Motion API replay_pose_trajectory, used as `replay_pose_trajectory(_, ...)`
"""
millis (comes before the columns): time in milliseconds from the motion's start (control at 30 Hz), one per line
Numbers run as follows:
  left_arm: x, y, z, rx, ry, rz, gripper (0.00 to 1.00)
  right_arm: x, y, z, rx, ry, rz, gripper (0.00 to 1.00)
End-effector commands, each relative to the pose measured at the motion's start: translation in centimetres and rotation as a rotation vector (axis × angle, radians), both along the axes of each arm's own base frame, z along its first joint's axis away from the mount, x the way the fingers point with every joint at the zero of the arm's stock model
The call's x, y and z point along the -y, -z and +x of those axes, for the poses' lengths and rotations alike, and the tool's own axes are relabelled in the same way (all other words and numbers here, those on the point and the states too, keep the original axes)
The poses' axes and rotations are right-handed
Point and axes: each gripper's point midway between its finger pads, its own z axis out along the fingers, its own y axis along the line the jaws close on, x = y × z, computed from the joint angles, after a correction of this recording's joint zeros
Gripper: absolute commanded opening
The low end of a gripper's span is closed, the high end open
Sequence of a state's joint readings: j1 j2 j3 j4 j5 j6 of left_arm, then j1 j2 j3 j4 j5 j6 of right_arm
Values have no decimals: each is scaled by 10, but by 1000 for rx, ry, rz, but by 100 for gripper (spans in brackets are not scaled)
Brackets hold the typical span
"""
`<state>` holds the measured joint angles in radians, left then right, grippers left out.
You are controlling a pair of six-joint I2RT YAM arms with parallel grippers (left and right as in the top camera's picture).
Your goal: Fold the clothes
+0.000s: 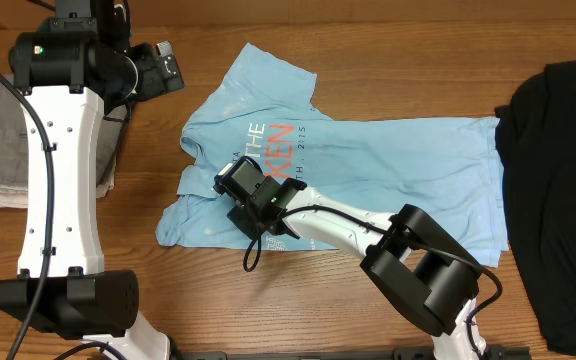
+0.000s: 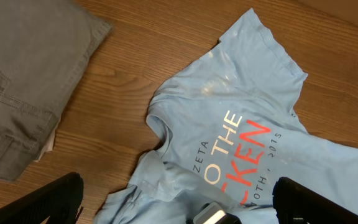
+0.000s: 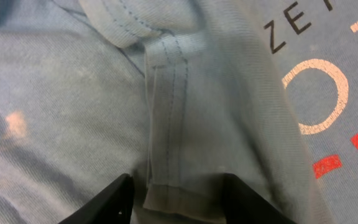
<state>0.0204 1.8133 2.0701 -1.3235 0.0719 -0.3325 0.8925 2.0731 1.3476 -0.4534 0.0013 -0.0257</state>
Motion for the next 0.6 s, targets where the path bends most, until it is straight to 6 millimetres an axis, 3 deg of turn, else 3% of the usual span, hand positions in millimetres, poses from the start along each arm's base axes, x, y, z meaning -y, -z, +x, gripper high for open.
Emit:
replay_pose_trajectory(0,-2,-7,0,21,16,8,100,-2,5,-5,-24,9,2,47)
replay_pose_trajectory(333,-2,-7,0,21,15,9,100,-4,2,-3,-19,9,8,31)
replay_pose_trajectory(567,-2,-7,0,21,15,9,100,-13,-20,3,15,9,51,26)
